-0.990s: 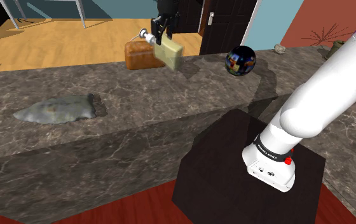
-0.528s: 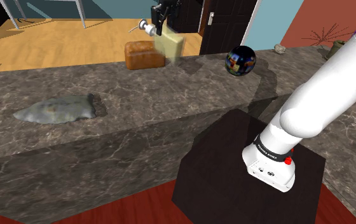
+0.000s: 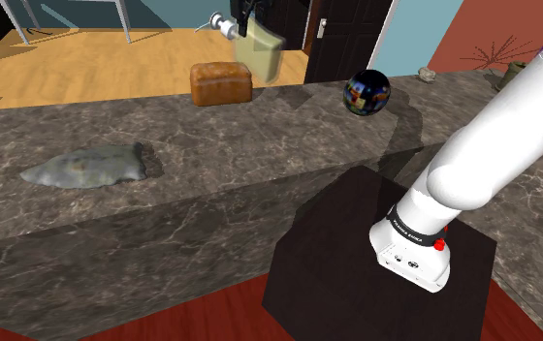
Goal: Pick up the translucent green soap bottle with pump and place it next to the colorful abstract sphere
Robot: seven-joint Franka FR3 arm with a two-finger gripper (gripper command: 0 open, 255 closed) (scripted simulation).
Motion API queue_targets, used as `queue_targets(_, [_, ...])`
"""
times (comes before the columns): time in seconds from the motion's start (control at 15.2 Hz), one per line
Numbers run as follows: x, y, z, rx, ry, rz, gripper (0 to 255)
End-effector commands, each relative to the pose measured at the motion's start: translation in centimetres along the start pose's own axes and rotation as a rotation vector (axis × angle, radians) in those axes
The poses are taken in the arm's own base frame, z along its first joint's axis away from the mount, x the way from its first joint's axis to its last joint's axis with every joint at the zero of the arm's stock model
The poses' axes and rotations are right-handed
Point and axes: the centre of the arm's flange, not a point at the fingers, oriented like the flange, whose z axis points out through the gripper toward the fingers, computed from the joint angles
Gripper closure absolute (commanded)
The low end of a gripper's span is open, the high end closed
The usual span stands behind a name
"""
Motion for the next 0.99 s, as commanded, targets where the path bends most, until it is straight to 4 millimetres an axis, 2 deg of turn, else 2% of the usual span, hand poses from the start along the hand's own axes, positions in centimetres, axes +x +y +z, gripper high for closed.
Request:
queue_targets(0.0, [0.2,0.1,-1.1,0.0,0.0,0.0,255])
queue_targets(0.2, [0.4,0.2,-2.3,0.0,0.0,0.0,255])
queue_targets(0.92, [-2.4,14.4,-1.5,0.0,0.0,0.0,255])
